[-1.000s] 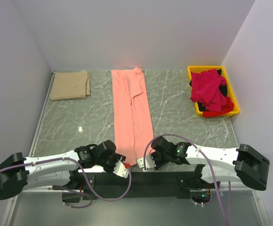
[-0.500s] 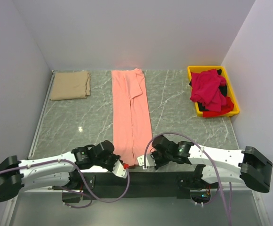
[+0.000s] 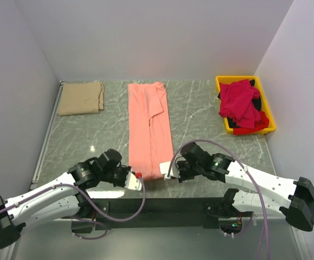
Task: Fold and stack the t-shirts
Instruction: Fold the tshirt
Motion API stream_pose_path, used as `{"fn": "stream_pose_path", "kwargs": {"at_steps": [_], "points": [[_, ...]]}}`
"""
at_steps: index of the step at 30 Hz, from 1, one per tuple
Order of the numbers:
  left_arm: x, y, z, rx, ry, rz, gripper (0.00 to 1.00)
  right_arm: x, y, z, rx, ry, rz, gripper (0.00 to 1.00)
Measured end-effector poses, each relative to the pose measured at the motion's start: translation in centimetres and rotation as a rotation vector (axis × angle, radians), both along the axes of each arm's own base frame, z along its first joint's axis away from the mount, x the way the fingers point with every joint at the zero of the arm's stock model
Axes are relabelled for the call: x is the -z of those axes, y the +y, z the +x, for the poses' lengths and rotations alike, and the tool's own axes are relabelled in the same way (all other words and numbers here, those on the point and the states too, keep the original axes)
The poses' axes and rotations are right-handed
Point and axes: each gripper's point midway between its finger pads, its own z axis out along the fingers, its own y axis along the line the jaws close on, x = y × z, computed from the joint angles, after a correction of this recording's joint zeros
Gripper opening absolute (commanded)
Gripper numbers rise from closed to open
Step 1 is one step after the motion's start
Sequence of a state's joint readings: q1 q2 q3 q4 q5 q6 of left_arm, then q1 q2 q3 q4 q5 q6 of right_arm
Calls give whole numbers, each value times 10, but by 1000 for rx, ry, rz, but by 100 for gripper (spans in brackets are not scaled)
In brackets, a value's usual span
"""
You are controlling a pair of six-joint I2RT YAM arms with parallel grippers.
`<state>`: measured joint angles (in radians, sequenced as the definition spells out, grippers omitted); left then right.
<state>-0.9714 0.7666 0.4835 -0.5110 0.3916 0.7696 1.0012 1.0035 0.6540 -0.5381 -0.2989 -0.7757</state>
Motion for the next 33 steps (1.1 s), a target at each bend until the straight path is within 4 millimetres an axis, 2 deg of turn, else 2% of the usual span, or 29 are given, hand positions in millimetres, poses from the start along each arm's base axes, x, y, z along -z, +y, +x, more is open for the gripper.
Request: {"fn": "stream_pose_path", "kwargs": {"at_steps": [4, 10, 21, 29, 33], "points": [[-8, 11, 35, -112, -15, -3, 1, -6, -8, 28, 50, -35, -7, 0], [-3, 13, 78, -176, -27, 31, 1, -15, -2, 70, 72, -74, -20, 0], [-6, 23, 174, -231, -117, 16, 1, -23, 6, 148, 42, -141, -22, 0], [-9, 23, 252, -264, -156, 1, 1, -18, 12, 224, 29, -178, -40, 0], [-12, 25, 286, -287, -173, -6, 5, -15, 15, 260, 27, -199, -42, 0]]}}
